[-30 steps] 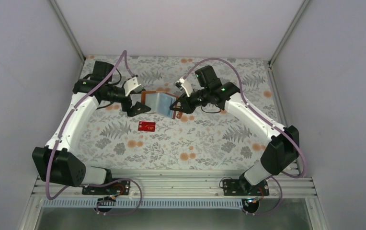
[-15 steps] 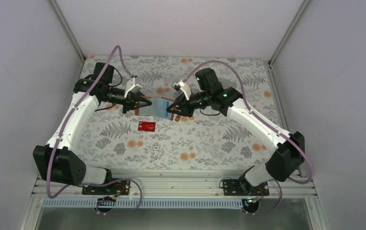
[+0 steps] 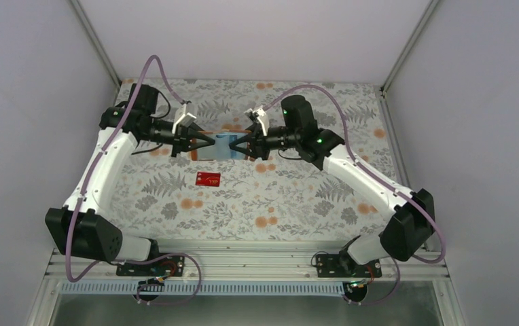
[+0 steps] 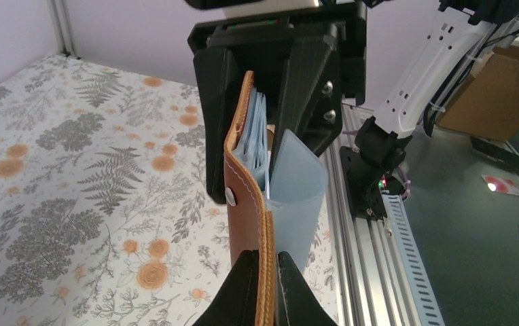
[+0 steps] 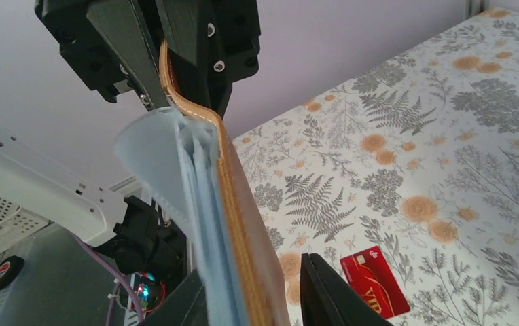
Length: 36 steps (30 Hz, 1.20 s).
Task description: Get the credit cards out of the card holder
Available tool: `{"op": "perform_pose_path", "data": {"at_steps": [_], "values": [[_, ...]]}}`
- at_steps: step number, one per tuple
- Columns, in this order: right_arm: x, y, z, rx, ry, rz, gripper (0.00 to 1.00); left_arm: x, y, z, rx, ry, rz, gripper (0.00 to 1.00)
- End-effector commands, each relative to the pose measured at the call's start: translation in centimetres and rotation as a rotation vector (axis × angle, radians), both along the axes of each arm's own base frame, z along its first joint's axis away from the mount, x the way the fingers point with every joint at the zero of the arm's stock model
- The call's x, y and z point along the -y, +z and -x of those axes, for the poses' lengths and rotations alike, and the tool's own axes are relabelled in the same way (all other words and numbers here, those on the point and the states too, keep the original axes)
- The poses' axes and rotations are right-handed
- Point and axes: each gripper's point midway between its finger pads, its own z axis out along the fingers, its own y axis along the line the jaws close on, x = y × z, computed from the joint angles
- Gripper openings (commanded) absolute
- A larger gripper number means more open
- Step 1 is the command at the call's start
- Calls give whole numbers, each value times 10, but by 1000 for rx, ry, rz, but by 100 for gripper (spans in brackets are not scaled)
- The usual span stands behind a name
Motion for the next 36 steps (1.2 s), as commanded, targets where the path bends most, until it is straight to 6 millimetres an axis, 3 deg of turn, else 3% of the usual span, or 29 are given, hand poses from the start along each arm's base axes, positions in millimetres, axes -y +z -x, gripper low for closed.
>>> {"op": "perform_pose_path", "data": {"at_steps": [1,6,10,12,13,15,16,19,20,25,27,31,36], "values": [[-18,4,2,9,38,-42,32,7,17,3,13,-34,78,2],[-26,3,4,5,40,-52,33,6,10,-3,0,-13,60,2],[-29,7,5,3,41,-66,6,6,2,-13,-23,27,33,2],[-29,8,4,-9,33,-64,4,4,-3,-22,-32,73,1,7],[-29,7,1,-20,16,-57,4,3,-7,-27,-37,102,-20,22],[-30,3,-9,-52,-39,-31,4,-1,-15,-38,-29,162,-72,61],[-30,1,-14,-70,-67,-18,4,-2,-19,-41,-23,178,-91,74],[-31,-2,-24,-109,-122,2,4,-6,-24,-46,3,209,-132,98],[-32,-3,-24,-114,-123,2,4,-6,-25,-46,7,213,-138,100],[-35,5,-20,-110,-107,-11,4,-3,-28,-48,23,221,-161,100],[-39,11,-10,-96,-52,-26,4,-5,-35,-58,15,266,-191,93],[-37,30,11,-40,50,-66,4,-9,-42,-67,14,306,-234,60],[-19,41,14,12,45,-68,6,-8,-33,-56,24,252,-200,5]]}}
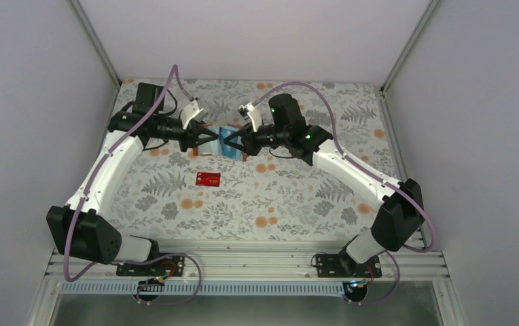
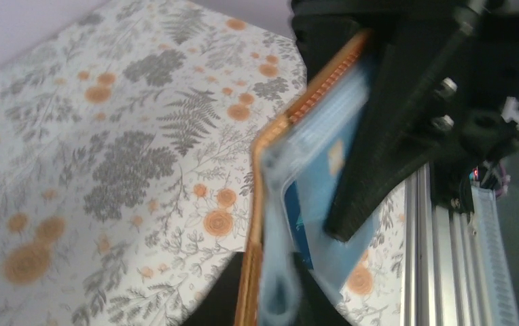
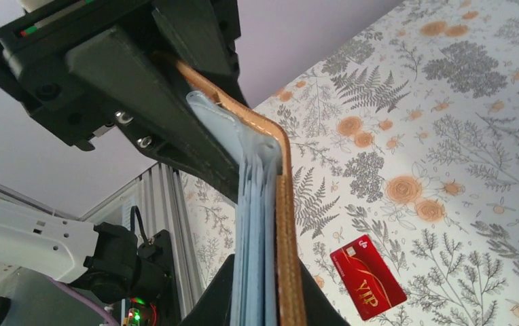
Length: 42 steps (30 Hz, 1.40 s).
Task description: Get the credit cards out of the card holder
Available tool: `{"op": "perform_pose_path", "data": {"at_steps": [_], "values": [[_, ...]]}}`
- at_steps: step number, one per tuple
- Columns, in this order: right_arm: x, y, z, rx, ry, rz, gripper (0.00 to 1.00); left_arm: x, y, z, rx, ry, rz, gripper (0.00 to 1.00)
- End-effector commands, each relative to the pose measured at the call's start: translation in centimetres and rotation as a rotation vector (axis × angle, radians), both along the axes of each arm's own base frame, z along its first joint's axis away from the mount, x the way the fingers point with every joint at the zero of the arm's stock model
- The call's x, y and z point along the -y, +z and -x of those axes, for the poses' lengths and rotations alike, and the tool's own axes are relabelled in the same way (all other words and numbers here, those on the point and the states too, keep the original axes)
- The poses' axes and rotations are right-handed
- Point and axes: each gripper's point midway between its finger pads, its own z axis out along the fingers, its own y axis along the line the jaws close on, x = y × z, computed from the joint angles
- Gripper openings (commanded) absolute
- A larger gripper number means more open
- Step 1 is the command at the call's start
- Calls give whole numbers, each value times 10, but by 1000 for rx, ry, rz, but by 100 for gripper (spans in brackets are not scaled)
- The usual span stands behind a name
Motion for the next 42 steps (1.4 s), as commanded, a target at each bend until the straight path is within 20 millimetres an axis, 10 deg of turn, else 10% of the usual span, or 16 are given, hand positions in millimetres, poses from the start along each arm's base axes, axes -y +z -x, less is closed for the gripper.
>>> {"op": "perform_pose_path", "data": {"at_steps": [1,11,21,26,33,37,42], "values": [[9,58,33,129,135,-113,8,-4,6,-2,37,-10,6,3],[34,34,21,95,71,-76,24,6,33,37,48,-200,140,2],[34,23,23,69,95,-55,4,3,34,32,45,-179,144,3],[48,18,0,34,-27,-11,4,-30,23,-15,28,73,57,33],[107,-30,-80,-114,-657,349,4,-124,6,-98,96,593,-147,35],[95,-32,-82,-100,-683,383,4,-79,18,-69,120,378,-109,39],[54,-13,-69,-83,-475,264,4,22,24,29,40,-134,26,39]]}}
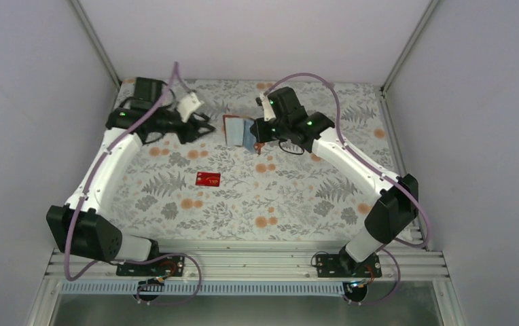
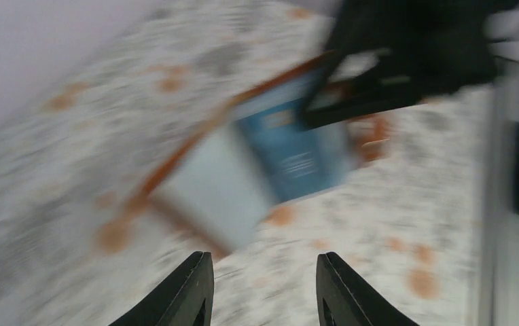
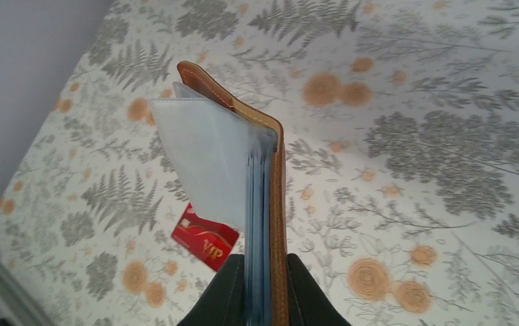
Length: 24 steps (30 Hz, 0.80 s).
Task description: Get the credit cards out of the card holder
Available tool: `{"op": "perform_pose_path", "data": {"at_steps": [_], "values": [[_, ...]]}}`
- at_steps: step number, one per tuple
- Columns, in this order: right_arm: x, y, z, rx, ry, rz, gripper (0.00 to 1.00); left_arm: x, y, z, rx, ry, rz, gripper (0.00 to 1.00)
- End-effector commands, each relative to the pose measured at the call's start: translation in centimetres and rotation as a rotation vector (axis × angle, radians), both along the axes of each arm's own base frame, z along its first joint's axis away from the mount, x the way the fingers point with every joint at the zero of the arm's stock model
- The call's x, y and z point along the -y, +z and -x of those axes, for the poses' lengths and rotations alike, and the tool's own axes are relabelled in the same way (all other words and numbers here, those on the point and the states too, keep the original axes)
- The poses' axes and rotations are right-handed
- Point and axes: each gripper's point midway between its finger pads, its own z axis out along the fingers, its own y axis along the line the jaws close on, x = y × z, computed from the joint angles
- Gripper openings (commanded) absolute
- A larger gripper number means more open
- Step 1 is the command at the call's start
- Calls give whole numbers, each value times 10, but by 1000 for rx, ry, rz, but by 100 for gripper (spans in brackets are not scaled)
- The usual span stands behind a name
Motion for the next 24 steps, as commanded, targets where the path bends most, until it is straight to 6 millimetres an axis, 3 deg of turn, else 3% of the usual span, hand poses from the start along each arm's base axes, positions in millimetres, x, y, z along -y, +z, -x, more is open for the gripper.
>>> {"op": "perform_pose_path", "data": {"at_steps": [1,3,9,13,24], "values": [[-32,39,14,58,157,-131,4,69,22,87,-78,-416,172,39],[-45,54,26,101,269,-205,4,76,23,93,-114,-454,223,39],[-56,85,62,200,500,-314,4,70,7,63,-120,-315,135,34],[-54,92,78,240,585,-330,4,67,15,65,-83,-311,129,29],[-45,122,124,359,780,-421,4,68,23,71,-69,-340,140,29]]}}
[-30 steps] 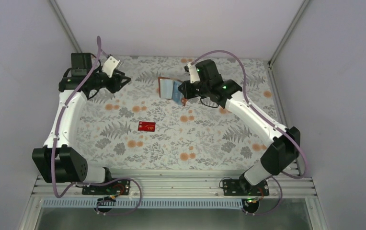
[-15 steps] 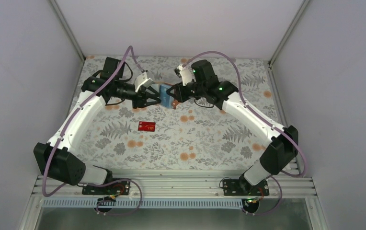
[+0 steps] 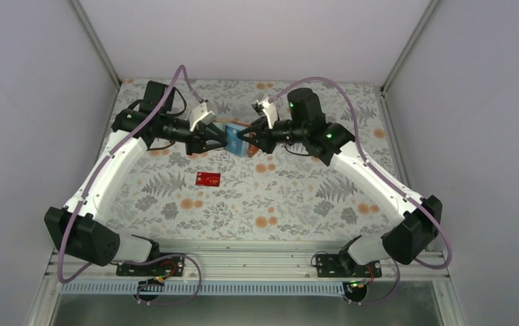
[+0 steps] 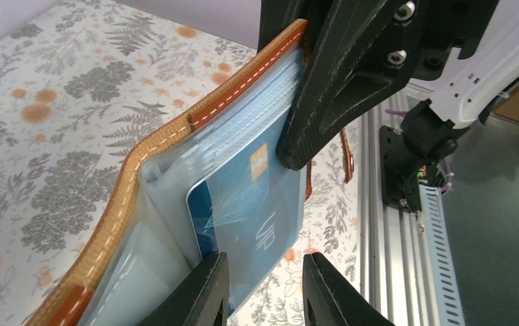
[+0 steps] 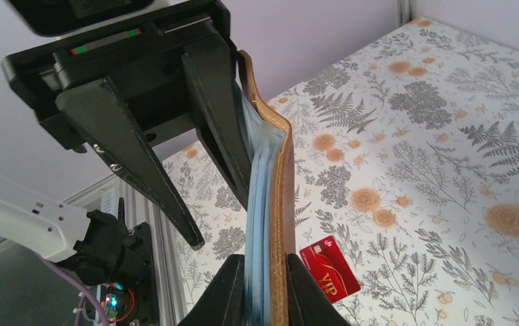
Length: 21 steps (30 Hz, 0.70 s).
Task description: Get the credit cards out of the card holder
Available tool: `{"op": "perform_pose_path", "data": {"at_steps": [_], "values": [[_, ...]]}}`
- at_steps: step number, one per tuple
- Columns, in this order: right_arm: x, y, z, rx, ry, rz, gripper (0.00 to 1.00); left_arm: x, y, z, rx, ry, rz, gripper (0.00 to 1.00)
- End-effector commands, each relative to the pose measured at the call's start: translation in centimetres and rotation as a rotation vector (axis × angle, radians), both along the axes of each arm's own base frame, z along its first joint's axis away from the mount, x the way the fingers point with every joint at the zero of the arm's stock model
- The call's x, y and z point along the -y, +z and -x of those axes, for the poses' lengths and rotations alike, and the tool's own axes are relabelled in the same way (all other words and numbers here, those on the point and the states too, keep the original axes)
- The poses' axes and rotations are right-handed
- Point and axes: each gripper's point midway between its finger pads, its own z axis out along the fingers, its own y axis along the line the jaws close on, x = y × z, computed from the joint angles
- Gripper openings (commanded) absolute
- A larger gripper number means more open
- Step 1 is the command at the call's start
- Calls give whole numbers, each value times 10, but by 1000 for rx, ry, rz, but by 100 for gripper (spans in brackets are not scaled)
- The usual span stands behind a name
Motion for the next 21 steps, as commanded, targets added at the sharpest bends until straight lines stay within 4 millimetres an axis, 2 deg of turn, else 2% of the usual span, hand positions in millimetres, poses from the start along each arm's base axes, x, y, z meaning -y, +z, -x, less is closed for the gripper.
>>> {"op": "perform_pose_path", "data": {"at_steps": [1,5,9,16,19,21], "values": [[-6,41,45,103,217,-132,4,1,9,-5,50,-14,18,29],[-6,43,52,112,256,-145,4,2,10,-3,55,-28,22,29],[-2,47,63,144,299,-155,4,-6,18,-3,129,-36,1,29],[-2,49,66,152,317,-163,4,-2,20,-3,113,-53,33,29],[-3,49,63,151,303,-163,4,6,27,11,92,-126,98,24],[-3,48,60,150,289,-159,4,9,31,18,92,-158,119,15]]}}
